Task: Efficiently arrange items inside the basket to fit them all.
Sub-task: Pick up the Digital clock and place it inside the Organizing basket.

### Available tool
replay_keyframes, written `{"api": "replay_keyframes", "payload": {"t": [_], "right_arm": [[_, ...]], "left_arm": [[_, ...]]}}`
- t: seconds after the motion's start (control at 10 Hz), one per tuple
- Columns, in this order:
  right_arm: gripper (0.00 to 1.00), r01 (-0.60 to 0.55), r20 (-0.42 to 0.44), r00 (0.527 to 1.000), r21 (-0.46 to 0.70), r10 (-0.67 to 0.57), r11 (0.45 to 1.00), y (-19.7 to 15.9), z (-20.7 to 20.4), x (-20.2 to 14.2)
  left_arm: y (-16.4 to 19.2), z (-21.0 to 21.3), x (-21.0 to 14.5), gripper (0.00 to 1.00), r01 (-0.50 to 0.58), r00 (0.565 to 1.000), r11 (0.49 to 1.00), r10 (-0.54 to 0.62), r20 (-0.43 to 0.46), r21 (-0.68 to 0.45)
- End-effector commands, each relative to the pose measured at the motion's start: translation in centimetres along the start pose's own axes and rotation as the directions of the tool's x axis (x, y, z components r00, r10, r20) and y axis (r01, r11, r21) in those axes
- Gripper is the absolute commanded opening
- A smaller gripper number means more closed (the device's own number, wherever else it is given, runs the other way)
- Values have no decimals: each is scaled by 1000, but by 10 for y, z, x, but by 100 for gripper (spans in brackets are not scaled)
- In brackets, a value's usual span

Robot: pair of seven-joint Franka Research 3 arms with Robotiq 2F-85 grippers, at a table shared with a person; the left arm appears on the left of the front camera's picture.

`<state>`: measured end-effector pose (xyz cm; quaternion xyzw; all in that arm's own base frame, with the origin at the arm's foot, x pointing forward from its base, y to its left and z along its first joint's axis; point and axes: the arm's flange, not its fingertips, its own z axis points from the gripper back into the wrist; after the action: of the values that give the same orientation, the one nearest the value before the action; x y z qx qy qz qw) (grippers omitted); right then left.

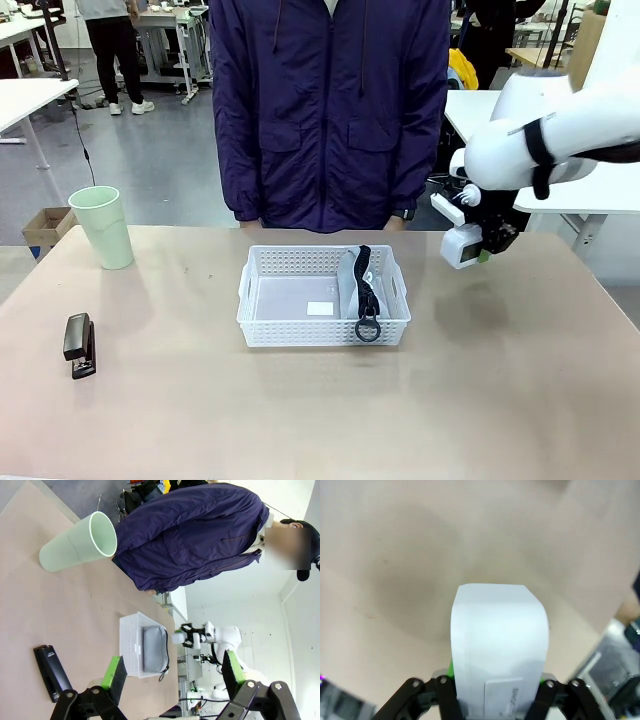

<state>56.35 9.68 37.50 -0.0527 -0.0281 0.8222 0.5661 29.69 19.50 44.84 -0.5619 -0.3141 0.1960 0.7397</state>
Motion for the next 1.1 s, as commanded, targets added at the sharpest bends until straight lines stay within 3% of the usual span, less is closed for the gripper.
{"api": "replay_keyframes", "payload": {"t": [0.0, 0.1, 0.2, 0.4, 0.5, 0.6, 1.0], "right_arm": [[0, 89, -112, 990, -6, -90, 996, 65, 45, 47], [0, -9, -52, 999, -75, 5, 997, 85, 51, 60], [0, -31, -26, 999, -110, 28, 993, 104, 51, 71], [0, 52, -68, 996, -165, -64, 985, 144, 45, 87], [0, 80, -89, 992, -158, -94, 984, 147, 40, 94], [0, 1, -58, 998, -110, -7, 994, 128, 53, 86], [0, 1, -58, 998, -110, -7, 994, 128, 53, 86]], "left_arm": [[0, -1, 0, 100, 21, 1000, 1000, -21, 10, -19], [0, -1, 0, 100, 21, 1000, 1000, -21, 10, -19], [0, -1, 0, 100, 21, 1000, 1000, -21, 10, -19], [0, -1, 0, 100, 21, 1000, 1000, -21, 10, -19], [0, -1, 0, 100, 21, 1000, 1000, -21, 10, -19], [0, -1, 0, 100, 21, 1000, 1000, -21, 10, -19], [0, -1, 0, 100, 21, 1000, 1000, -21, 10, -19]]}}
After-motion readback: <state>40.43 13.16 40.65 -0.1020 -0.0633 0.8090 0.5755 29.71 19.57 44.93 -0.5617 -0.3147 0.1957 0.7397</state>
